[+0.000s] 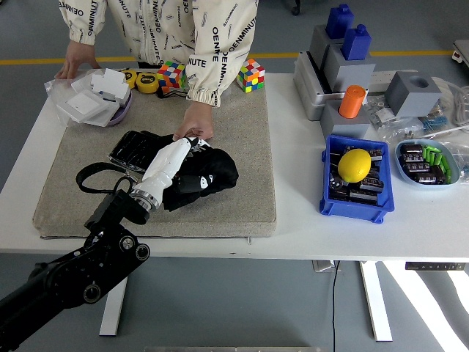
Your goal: Pick the rag up,wipe the panel,place it on the desk
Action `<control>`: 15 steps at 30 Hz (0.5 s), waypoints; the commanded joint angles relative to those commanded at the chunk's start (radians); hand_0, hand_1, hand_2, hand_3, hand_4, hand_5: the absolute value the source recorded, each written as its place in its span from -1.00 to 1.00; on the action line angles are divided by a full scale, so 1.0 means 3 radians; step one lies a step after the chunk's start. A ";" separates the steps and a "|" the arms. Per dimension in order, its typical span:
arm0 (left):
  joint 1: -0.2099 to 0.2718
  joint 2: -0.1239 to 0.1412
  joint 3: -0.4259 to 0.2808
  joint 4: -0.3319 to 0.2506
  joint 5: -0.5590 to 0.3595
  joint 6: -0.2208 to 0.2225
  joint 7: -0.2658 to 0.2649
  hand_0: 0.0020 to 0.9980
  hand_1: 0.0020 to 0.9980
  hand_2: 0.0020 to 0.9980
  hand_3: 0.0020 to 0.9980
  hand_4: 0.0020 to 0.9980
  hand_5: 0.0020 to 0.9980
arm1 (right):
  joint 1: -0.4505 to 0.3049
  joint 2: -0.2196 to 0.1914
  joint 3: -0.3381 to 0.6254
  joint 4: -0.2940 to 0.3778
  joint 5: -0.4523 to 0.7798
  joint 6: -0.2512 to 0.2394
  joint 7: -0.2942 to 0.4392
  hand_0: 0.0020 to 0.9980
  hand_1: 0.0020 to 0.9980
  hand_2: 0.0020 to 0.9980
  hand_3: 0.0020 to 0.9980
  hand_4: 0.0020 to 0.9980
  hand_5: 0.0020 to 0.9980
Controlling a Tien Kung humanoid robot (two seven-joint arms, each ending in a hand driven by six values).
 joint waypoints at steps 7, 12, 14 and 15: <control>-0.0026 -0.0009 -0.0147 0.0215 0.0038 0.0018 -0.0022 -0.42 -0.30 -0.34 0.14 0.30 -1.00 | -0.0007 -0.0002 0.0002 0.0000 -0.0003 -0.0001 -0.0001 0.07 0.11 -0.02 0.04 0.76 -0.29; -0.0015 -0.0019 -0.0289 0.0374 0.0056 0.0050 -0.0066 -0.42 -0.30 -0.34 0.14 0.31 -1.00 | -0.0008 -0.0001 0.0007 0.0000 -0.0003 -0.0002 0.0000 0.07 0.11 -0.02 0.04 0.76 -0.30; -0.0023 -0.0018 -0.0349 0.0436 0.0043 0.0075 -0.0101 -0.42 -0.30 -0.34 0.14 0.31 -1.00 | -0.0006 0.0000 -0.0001 0.0001 0.0007 -0.0002 0.0001 0.07 0.11 -0.02 0.04 0.76 -0.30; -0.0032 -0.0017 -0.0374 0.0466 0.0043 0.0079 -0.0109 -0.43 -0.31 -0.34 0.14 0.31 -1.00 | -0.0005 0.0000 -0.0001 0.0001 0.0008 -0.0003 0.0001 0.07 0.11 -0.02 0.04 0.76 -0.30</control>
